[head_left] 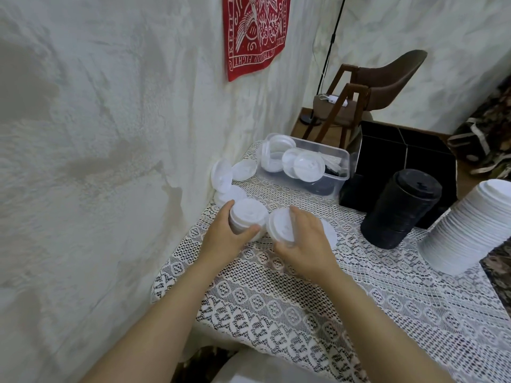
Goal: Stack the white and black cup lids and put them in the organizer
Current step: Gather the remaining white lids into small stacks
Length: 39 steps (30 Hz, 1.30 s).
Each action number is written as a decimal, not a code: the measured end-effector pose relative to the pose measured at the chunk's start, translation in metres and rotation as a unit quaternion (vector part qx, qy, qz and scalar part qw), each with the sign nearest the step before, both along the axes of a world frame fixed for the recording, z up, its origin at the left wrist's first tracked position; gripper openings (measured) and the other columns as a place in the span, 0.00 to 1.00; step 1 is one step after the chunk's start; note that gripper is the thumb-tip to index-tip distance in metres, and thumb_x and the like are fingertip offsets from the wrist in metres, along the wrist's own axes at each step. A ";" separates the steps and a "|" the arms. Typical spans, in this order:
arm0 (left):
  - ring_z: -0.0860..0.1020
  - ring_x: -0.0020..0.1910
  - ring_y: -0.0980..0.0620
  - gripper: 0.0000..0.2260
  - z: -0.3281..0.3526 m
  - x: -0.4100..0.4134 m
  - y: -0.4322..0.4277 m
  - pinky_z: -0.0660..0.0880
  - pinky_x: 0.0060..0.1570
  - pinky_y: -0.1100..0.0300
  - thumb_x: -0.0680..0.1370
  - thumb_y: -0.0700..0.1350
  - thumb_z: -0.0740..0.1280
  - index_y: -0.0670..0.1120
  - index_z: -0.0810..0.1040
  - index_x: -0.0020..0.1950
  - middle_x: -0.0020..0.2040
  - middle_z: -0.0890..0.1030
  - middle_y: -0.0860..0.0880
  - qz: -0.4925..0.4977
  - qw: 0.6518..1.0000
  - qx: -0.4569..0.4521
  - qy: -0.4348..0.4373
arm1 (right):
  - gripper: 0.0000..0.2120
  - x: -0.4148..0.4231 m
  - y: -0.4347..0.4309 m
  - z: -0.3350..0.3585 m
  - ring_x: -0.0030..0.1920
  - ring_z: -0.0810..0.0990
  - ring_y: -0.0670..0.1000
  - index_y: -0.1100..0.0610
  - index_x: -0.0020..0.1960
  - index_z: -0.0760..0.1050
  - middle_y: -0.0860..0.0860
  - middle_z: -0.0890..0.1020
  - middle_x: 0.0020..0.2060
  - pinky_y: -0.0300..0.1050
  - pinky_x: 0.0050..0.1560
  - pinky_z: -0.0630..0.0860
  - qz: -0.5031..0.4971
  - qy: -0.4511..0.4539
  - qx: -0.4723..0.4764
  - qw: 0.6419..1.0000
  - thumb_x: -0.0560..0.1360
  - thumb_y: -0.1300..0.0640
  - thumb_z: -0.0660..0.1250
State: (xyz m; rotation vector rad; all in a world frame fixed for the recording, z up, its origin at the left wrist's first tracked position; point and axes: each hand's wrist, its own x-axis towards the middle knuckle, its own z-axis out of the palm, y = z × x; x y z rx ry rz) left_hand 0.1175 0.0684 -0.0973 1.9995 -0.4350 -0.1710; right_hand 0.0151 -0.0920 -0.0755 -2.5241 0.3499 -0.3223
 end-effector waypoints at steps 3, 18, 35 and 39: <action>0.74 0.61 0.55 0.37 0.000 -0.001 0.001 0.74 0.61 0.53 0.69 0.58 0.75 0.53 0.64 0.74 0.61 0.73 0.57 -0.005 1.000 -0.001 -0.001 | 0.43 0.016 -0.001 0.019 0.73 0.58 0.50 0.55 0.76 0.59 0.51 0.64 0.73 0.43 0.73 0.55 0.044 -0.021 0.069 0.996 0.65 0.47 0.71; 0.74 0.60 0.55 0.42 -0.001 0.000 0.004 0.74 0.60 0.54 0.65 0.57 0.79 0.53 0.63 0.74 0.63 0.75 0.56 -0.036 0.999 0.012 -0.004 | 0.42 0.066 0.005 0.039 0.74 0.61 0.49 0.54 0.77 0.60 0.49 0.63 0.76 0.48 0.75 0.57 0.183 0.123 -0.008 0.975 0.68 0.56 0.75; 0.72 0.65 0.57 0.38 -0.004 -0.002 0.003 0.72 0.65 0.51 0.70 0.64 0.69 0.57 0.58 0.76 0.69 0.71 0.56 -0.086 0.996 -0.017 0.019 | 0.29 0.064 0.006 0.043 0.61 0.75 0.48 0.52 0.70 0.69 0.47 0.76 0.62 0.41 0.59 0.70 0.217 0.120 0.007 0.969 0.71 0.60 0.73; 0.73 0.64 0.56 0.35 -0.004 -0.001 0.002 0.74 0.62 0.53 0.73 0.58 0.71 0.56 0.58 0.76 0.68 0.70 0.58 -0.080 0.997 -0.012 0.015 | 0.45 0.057 0.003 0.033 0.76 0.60 0.49 0.52 0.78 0.57 0.48 0.62 0.76 0.51 0.75 0.58 0.205 0.138 -0.009 0.969 0.65 0.44 0.70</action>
